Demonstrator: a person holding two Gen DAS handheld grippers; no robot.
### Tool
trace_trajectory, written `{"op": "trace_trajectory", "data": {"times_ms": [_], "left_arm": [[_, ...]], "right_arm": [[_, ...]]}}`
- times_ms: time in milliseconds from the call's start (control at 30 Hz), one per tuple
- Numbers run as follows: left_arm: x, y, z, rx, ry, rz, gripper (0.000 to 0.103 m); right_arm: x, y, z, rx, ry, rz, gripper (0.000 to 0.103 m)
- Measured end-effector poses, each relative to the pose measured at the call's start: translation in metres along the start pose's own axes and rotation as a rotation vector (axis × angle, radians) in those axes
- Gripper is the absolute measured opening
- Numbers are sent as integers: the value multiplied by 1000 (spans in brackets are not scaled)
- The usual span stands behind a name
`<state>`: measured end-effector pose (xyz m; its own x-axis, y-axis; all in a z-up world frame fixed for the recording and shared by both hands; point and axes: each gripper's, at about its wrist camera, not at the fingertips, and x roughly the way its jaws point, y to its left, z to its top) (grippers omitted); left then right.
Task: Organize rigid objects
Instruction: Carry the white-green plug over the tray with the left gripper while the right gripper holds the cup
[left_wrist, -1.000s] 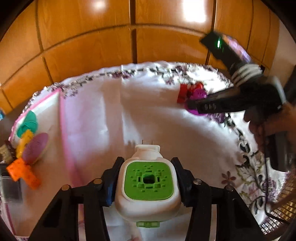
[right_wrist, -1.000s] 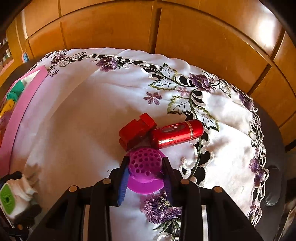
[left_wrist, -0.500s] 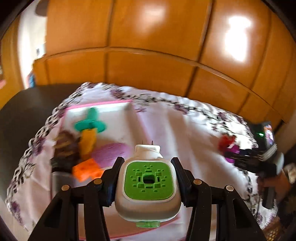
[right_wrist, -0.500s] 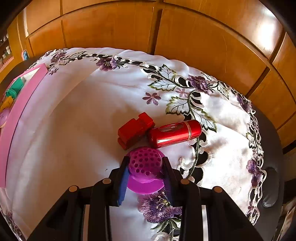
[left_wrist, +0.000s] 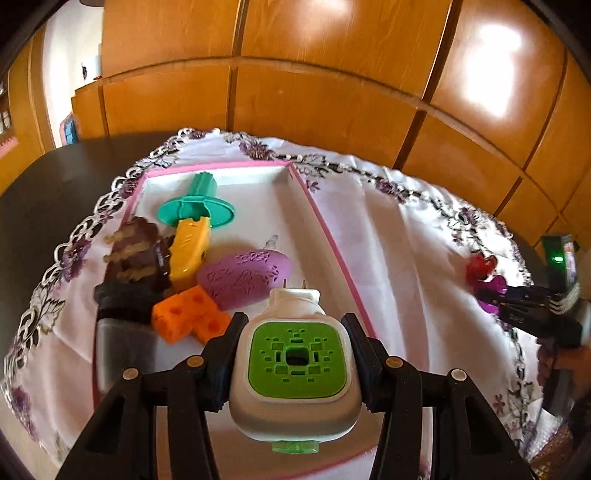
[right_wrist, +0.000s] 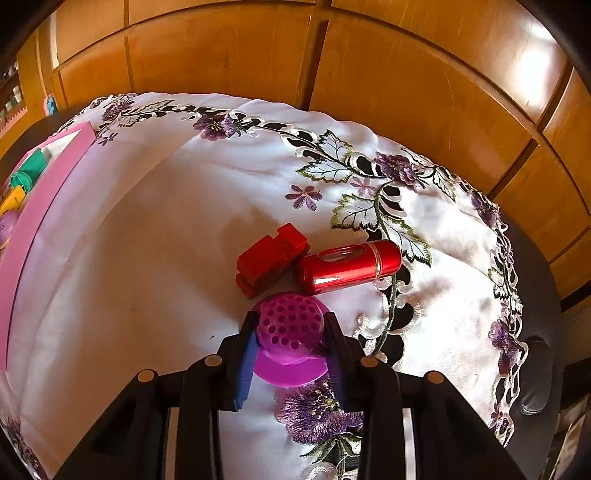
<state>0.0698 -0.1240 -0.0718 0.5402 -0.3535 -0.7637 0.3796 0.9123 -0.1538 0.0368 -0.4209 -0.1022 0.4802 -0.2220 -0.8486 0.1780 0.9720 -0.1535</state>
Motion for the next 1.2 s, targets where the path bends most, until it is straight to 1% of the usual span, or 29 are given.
{"op": "trace_trajectory", "data": {"times_ms": [100,200,267,333,367,467,567,800,1200], "left_arm": [[21,-2,5,18,23,37,52],[35,-3,7,30,44,48,53],[36,-4,6,36,27,59,54],[35,-6,4,47,15,71,58],[34,-7,3,51,10,75,61],[27,-8,2,61,-18,89,65],[19,-8,2,68,-43,101,67],[-5,-8,3,63,-93,127,69],[-37,-6,-4,50,-135,140,69]], "right_arm": [[0,0,0,-1,0,0,33],[0,0,0,-3,0,0,33],[0,0,0,-6,-1,-1,33],[0,0,0,-7,-1,-1,33],[0,0,0,-7,-1,-1,33],[1,1,1,-10,-1,-3,33],[1,1,0,-12,-2,-6,33],[0,3,0,-25,-7,-14,33],[-1,4,0,-39,-15,-18,33]]}}
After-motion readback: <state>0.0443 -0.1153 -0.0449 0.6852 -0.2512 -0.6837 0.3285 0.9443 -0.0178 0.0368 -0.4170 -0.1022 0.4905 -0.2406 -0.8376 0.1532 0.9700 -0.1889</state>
